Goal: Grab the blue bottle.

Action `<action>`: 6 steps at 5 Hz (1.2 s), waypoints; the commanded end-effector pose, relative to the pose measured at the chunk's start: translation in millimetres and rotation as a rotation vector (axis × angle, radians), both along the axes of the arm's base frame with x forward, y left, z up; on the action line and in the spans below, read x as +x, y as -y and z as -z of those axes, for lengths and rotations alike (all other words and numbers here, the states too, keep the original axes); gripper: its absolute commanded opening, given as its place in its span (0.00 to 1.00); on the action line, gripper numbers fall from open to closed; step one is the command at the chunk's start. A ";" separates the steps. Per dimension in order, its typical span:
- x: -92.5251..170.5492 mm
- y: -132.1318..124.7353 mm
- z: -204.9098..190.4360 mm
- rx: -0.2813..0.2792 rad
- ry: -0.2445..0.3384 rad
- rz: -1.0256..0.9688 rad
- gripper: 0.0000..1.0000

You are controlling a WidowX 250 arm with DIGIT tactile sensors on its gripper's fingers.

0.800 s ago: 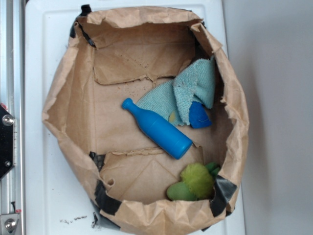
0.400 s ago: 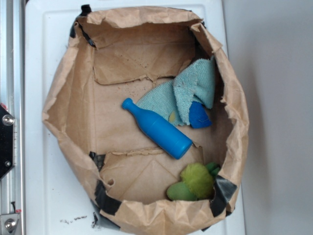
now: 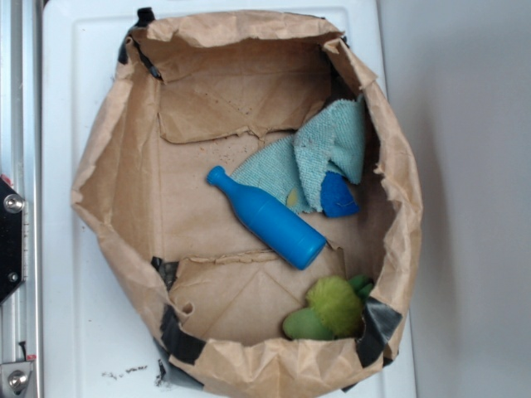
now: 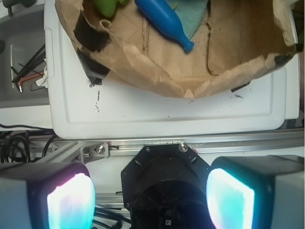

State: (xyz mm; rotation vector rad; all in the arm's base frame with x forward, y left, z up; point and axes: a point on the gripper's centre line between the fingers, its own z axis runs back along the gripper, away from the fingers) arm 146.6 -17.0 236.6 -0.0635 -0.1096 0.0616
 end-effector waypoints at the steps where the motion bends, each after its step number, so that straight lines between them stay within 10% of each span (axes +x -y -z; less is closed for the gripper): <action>1: -14.2 2.4 -13.1 0.007 0.105 0.029 1.00; 2: -14.2 2.9 -12.6 0.014 0.110 0.006 1.00; 6: 184.2 31.7 43.0 0.054 0.106 0.076 1.00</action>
